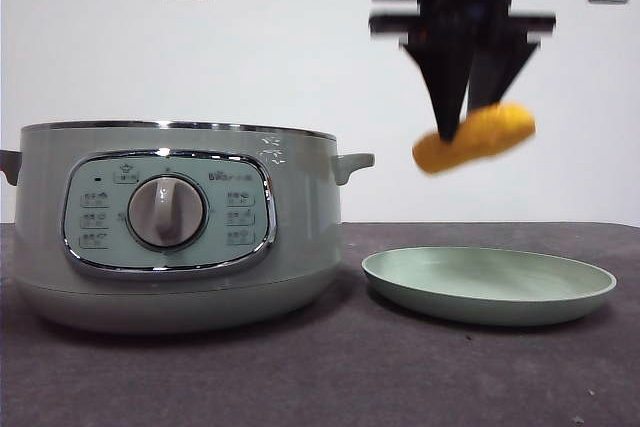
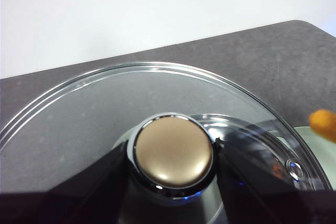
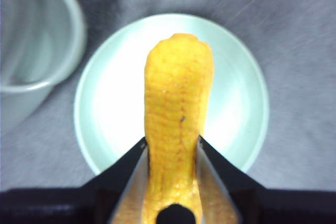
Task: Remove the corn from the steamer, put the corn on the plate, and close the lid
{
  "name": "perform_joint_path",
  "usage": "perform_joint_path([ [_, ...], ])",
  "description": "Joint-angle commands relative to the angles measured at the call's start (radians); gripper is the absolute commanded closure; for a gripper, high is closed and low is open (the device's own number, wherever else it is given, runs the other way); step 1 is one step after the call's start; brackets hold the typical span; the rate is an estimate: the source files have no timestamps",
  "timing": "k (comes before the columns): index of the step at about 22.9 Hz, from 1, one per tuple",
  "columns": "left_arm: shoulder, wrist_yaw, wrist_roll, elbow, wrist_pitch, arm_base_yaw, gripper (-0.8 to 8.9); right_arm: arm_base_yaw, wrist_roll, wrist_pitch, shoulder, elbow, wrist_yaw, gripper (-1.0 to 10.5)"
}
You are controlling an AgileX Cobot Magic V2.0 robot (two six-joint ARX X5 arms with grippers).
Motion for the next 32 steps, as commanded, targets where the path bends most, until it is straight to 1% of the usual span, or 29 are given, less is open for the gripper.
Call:
perform_joint_path([
  [1, -0.013, 0.000, -0.005, 0.012, 0.054, -0.002, 8.22, 0.002, 0.015, 0.107, 0.007, -0.108, -0.001, 9.6],
  [5, -0.013, -0.001, -0.006, 0.012, 0.056, -0.002, 8.22, -0.001, 0.022, 0.322, 0.007, -0.272, -0.001, 9.6],
  [7, -0.013, -0.001, -0.006, 0.012, 0.056, -0.002, 8.22, -0.014, 0.021, 0.386, 0.007, -0.330, -0.003, 9.6],
  [12, -0.013, 0.000, -0.006, 0.012, 0.057, -0.002, 8.22, -0.053, 0.016, 0.410, 0.007, -0.401, -0.011, 9.6],
  [17, -0.013, 0.000, -0.007, 0.012, 0.057, -0.002, 8.22, -0.090, 0.016, 0.419, 0.007, -0.418, -0.013, 9.4],
  [18, -0.013, 0.003, -0.007, 0.012, 0.056, -0.002, 8.22, -0.095, 0.016, 0.419, 0.007, -0.418, -0.024, 9.2],
  [19, -0.013, 0.011, -0.007, 0.012, 0.056, -0.002, 8.22, -0.101, 0.017, 0.419, 0.007, -0.418, -0.037, 8.8],
  [21, -0.012, 0.024, -0.011, 0.012, 0.056, -0.003, 8.22, -0.111, 0.017, 0.419, 0.007, -0.418, -0.052, 7.2],
  [23, -0.010, 0.023, -0.023, 0.012, 0.057, -0.003, 8.22, -0.115, 0.024, 0.424, 0.007, -0.417, -0.061, 5.9],
  [24, -0.009, 0.024, -0.026, 0.012, 0.056, -0.003, 8.22, -0.115, 0.027, 0.427, 0.007, -0.418, -0.061, 5.5],
  [25, -0.006, 0.024, -0.026, 0.012, 0.056, -0.003, 8.22, -0.115, 0.031, 0.430, 0.007, -0.417, -0.060, 5.3],
  [28, 0.003, 0.029, -0.027, 0.012, 0.056, -0.003, 8.22, -0.115, 0.031, 0.432, 0.002, -0.417, -0.060, 5.3],
  [32, 0.032, 0.105, -0.033, 0.012, 0.065, -0.003, 8.22, -0.114, 0.033, 0.429, -0.039, -0.417, -0.061, 5.4],
])
